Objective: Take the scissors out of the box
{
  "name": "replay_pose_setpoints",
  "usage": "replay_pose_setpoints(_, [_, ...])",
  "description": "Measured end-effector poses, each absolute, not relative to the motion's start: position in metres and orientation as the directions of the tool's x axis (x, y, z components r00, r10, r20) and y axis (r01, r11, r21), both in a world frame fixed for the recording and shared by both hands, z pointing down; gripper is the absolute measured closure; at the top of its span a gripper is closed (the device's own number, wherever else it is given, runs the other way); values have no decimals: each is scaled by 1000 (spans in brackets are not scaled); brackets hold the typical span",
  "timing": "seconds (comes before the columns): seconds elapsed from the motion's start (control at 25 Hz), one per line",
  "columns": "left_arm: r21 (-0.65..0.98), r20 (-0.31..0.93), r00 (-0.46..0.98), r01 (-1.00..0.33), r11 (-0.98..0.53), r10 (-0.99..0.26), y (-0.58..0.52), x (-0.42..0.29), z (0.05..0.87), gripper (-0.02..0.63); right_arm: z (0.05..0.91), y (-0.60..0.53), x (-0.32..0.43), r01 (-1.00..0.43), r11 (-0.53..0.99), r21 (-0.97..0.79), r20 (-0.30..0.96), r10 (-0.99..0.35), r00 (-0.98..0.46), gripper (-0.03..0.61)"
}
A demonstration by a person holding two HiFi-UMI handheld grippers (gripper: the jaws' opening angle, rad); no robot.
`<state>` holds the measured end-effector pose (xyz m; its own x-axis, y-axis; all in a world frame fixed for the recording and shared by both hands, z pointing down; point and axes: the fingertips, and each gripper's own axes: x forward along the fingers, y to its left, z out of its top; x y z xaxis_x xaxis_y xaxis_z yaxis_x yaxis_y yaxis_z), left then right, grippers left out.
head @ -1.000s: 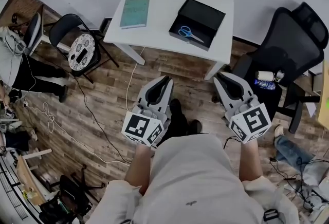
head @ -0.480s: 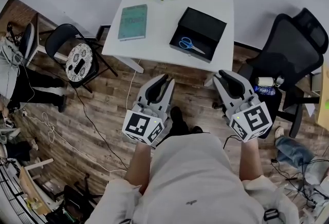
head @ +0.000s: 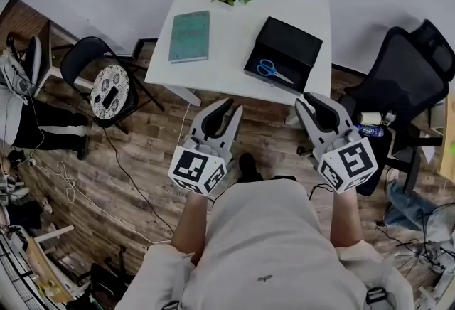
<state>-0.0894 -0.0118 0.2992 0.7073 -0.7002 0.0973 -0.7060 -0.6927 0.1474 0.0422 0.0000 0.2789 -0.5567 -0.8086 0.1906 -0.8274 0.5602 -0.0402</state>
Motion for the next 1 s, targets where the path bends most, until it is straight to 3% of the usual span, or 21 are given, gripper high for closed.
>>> replay_pose_setpoints(1.0, [246,179,694,-718,-651,-697,-51,-112,342,535,318,-47,21,-820,566,-86,307,-768,-562,495])
